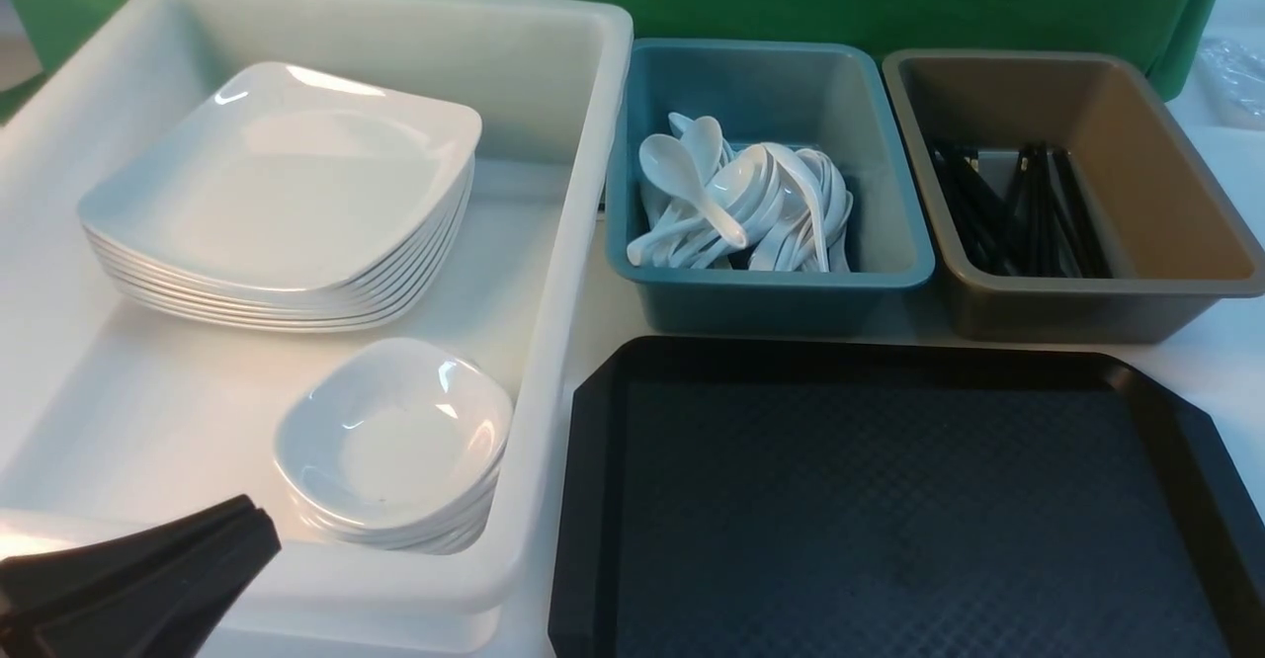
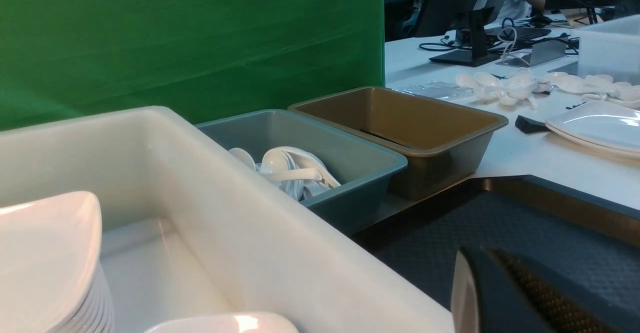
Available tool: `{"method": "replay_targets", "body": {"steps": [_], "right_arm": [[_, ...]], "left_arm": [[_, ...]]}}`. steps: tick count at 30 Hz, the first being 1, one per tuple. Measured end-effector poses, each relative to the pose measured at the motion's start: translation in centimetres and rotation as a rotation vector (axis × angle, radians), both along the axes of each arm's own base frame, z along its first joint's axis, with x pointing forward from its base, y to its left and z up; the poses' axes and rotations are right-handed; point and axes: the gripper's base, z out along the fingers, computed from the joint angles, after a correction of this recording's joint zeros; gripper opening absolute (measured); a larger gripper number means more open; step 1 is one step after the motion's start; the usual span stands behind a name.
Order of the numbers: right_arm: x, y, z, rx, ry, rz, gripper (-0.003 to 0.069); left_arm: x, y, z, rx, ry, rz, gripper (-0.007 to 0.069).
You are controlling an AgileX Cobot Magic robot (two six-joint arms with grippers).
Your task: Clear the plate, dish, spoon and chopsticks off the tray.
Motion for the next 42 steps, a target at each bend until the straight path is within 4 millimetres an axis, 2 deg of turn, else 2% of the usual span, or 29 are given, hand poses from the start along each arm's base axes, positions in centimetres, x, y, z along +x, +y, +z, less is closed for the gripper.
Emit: {"method": "replay_targets", "body": {"steps": [2,3,5,9,17,33,42], "right_arm": [[-0.1,-0.6,-2.8,0.021,-0.063,-0.082,0.0018],[-0.2,-0.7,-3.3,0.023,-0.073,-0.096,0.0018],[-0.3,-1.2,-6.6,0.029,-0.102,-0.171,0.0018],[-0.5,-1.6,-9.5,0.035,-0.102,-0.237,0.0018],[-0.8,-1.6,-10.4,0.037,-0.042,-0.247,0.0018],[-0.9,-1.6,-10.5,0.037,-0.033,-0.247,0.0055],[-0.9,-1.6,-10.5,0.036,-0.034,-0.247,0.0077]], "left_arm": [[0.0,0.0,0.0,0.000,0.000,0.000,0.0013],[0.0,0.0,0.0,0.000,0.000,0.000,0.0013],[0.0,0.0,0.0,0.001,0.001,0.000,0.0013],[0.0,0.0,0.0,0.001,0.001,0.000,0.0013],[0.0,0.0,0.0,0.000,0.002,0.000,0.0013],[0.0,0.0,-0.1,0.002,0.002,0.000,0.0013],[0.0,0.0,-0.1,0.070,-0.057,0.000,0.0013]]}}
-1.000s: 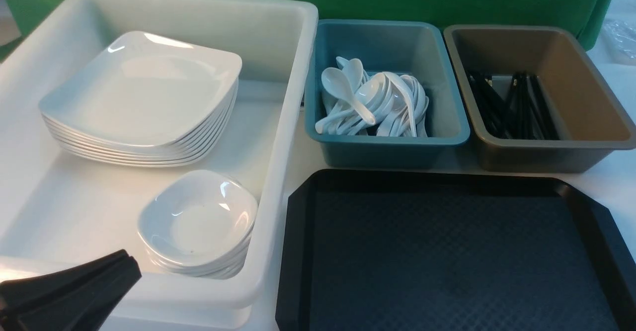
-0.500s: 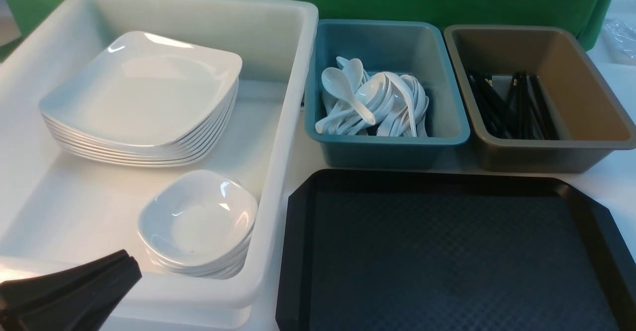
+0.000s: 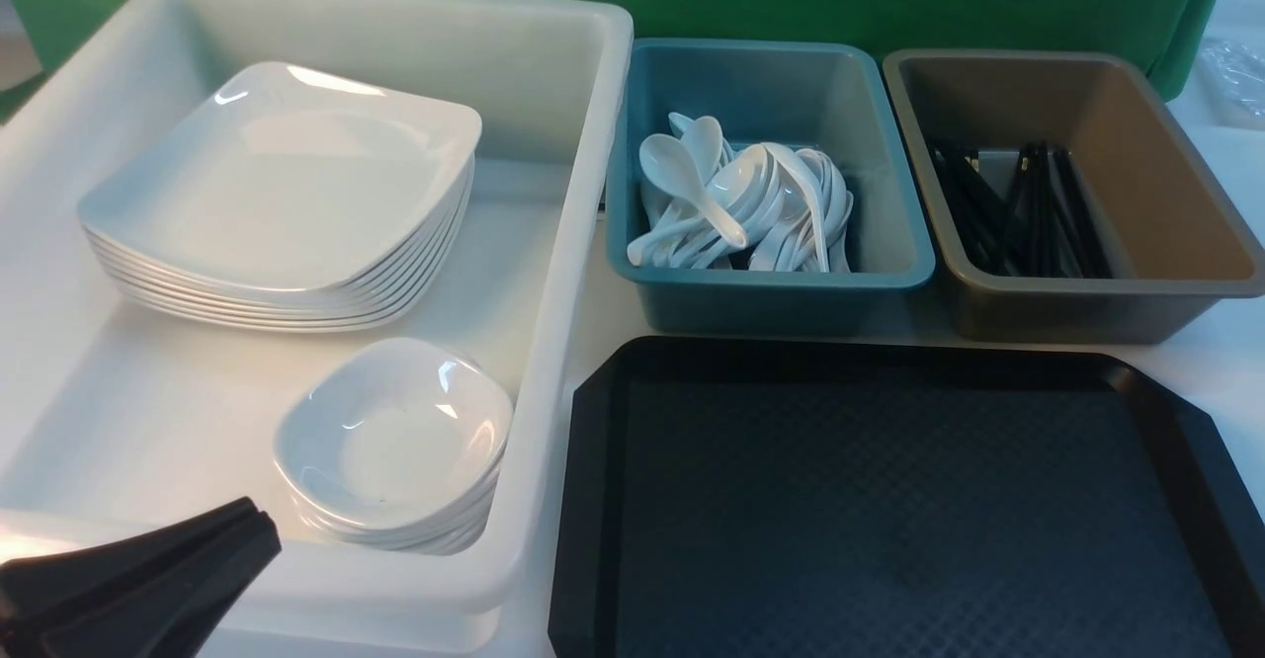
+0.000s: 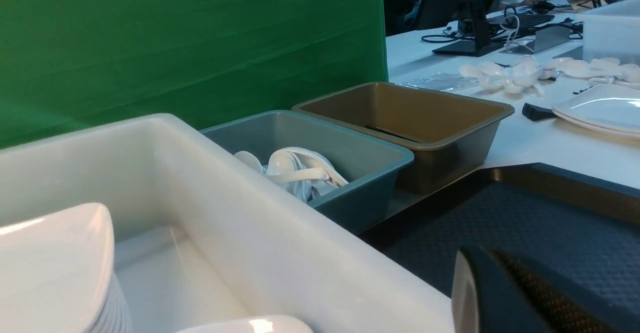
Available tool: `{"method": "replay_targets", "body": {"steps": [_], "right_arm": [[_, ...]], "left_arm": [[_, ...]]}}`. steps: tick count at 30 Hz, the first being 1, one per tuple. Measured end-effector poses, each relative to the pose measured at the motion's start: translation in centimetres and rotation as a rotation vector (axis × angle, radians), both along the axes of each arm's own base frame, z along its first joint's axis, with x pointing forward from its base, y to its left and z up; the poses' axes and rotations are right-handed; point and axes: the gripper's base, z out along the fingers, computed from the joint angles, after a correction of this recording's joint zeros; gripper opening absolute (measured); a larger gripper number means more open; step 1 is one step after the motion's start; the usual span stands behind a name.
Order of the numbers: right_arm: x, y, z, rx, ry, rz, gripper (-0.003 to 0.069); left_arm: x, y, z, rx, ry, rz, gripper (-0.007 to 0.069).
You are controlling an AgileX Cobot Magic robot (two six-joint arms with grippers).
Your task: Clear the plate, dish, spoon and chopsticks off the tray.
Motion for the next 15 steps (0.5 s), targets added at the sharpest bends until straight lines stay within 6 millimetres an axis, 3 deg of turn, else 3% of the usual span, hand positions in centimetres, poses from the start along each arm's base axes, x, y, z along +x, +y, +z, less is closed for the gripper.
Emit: {"method": "replay_targets", "body": {"steps": [7,15], "right_arm": [[0.0,0.0,0.0,0.000,0.000,0.000,0.0087],[0.0,0.0,0.0,-0.001,0.000,0.000,0.0093]], "left_arm": [[0.3,0.6,0.1,0.013,-0.032,0.078,0.0013],[0.1,3.8,-0.2,-0.127,-0.053,0.478,0.0013]]}}
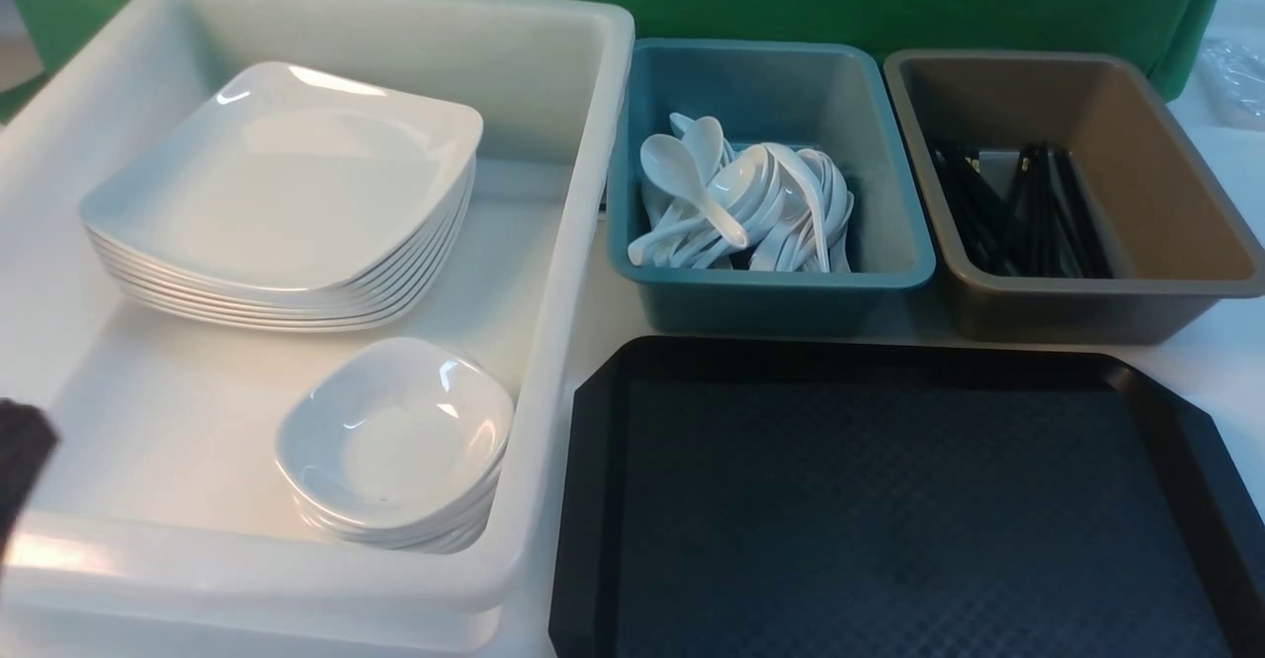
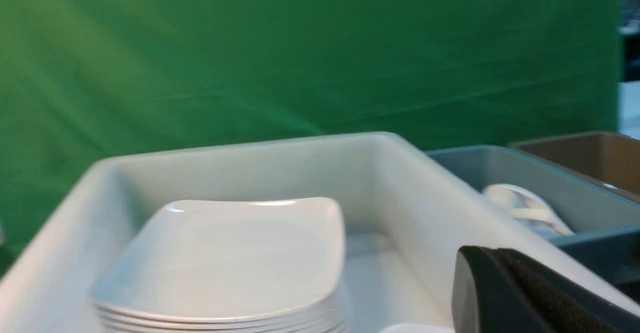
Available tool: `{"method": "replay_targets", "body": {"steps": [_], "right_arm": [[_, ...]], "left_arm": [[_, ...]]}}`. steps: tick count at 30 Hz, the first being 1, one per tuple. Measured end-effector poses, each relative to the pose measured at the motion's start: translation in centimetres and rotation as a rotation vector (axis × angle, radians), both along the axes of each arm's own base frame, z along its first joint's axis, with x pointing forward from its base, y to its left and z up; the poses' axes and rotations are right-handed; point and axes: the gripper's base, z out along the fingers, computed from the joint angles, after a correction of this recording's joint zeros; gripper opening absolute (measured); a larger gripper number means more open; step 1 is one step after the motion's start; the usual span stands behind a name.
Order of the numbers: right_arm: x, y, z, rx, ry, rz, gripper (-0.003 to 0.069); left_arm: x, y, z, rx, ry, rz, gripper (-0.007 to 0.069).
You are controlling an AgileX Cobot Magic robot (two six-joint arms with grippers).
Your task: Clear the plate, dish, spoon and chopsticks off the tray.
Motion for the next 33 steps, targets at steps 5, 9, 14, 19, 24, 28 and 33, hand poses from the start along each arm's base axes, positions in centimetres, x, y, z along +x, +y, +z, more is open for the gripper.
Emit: {"method": "replay_targets", "body": {"steps": [5,9,14,19,24,28,33], "right_arm": [[0.0,0.0,0.0,0.000,0.000,0.000,0.0107],[0.0,0.0,0.0,0.000,-0.004,-0.002,0.0113],[0.0,0.0,0.0,0.000,-0.005,-0.002,0.0127],[0.0,0.0,0.1,0.000,-0.008,-0.002,0.0140],[0.0,0.0,0.1,0.000,-0.008,-0.002,0.0147],[0.0,0.0,0.1,0.001,-0.008,-0.002,0.0153],[0.0,0.0,0.1,0.001,-0.008,-0.002,0.0162]], "left_arm": [[-0.5,1.2,-3.6,-0.092,0.036,0.184,0.0013],[-0.6,1.4,-5.7,-0.126,0.223,0.243,0.0013],[-0.6,1.4,-6.2,-0.140,0.275,0.255,0.0013],[-0.6,1.4,-6.2,-0.141,0.274,0.255,0.0013],[-0.6,1.5,-6.2,-0.141,0.273,0.256,0.0013],[-0.6,1.5,-6.2,-0.141,0.272,0.256,0.0013],[-0.6,1.5,-6.2,-0.142,0.272,0.256,0.0013]]}}
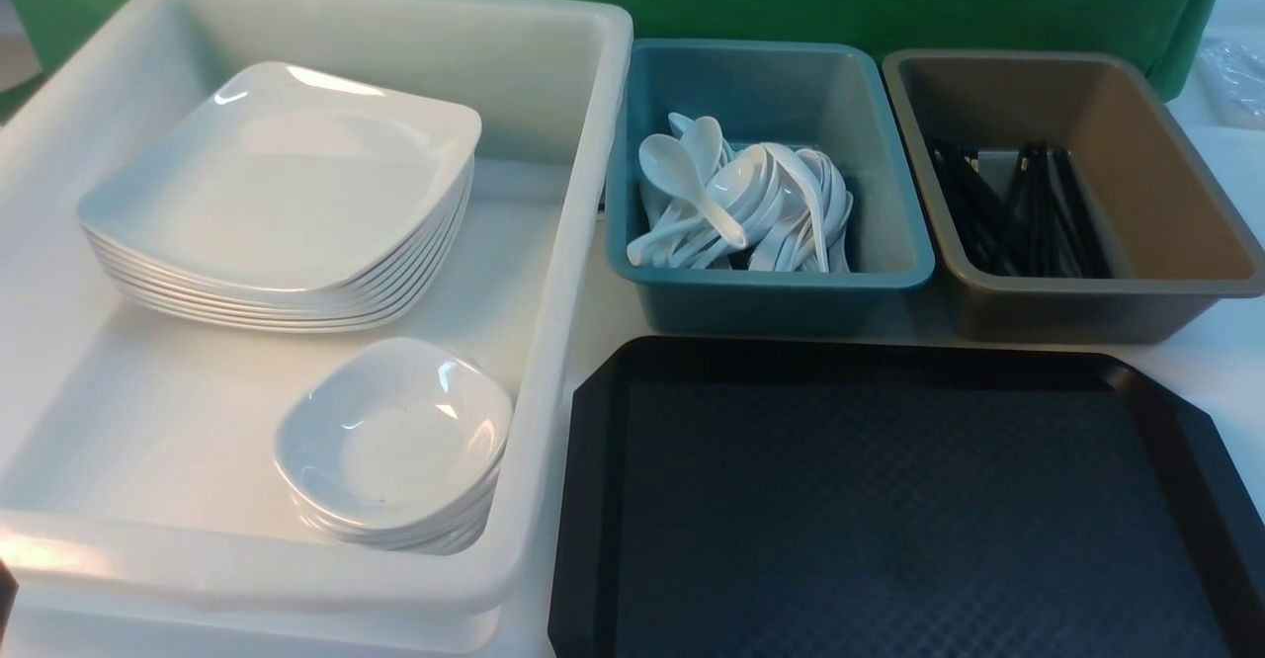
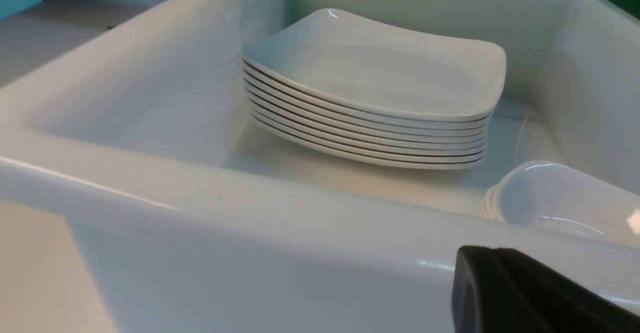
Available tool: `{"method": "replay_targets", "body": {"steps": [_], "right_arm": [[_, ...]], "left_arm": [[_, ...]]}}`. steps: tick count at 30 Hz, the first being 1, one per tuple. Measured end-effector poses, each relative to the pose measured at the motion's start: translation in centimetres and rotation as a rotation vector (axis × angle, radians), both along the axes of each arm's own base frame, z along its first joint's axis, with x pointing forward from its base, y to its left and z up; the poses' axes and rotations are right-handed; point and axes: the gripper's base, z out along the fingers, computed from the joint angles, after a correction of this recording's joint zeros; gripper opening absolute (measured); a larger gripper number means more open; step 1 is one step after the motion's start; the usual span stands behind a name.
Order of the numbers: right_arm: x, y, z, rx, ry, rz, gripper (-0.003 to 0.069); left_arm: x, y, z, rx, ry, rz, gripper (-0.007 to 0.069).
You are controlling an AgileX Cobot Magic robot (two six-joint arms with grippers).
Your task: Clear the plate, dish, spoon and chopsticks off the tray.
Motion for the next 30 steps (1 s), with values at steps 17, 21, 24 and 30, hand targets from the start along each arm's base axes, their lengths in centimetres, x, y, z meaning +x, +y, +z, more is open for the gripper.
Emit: {"method": "replay_targets", "body": {"steps": [17,21,24,30], "right_arm": [[0.00,0.00,0.00,0.000,0.000,0.000,0.0201],[0.00,0.00,0.00,0.000,0.000,0.000,0.0206],[0.00,0.00,0.00,0.000,0.000,0.000,0.0211],[0.00,0.00,0.00,0.000,0.000,0.000,0.0231]], "left_arm": [[0.00,-0.12,0.00,0.001,0.000,-0.022,0.0013],[0.00,-0.12,0.00,0.001,0.000,-0.022,0.0013],[0.00,-0.12,0.00,0.002,0.000,-0.022,0.0013],[0.00,-0.12,0.00,0.002,0.000,-0.022,0.0013]]}}
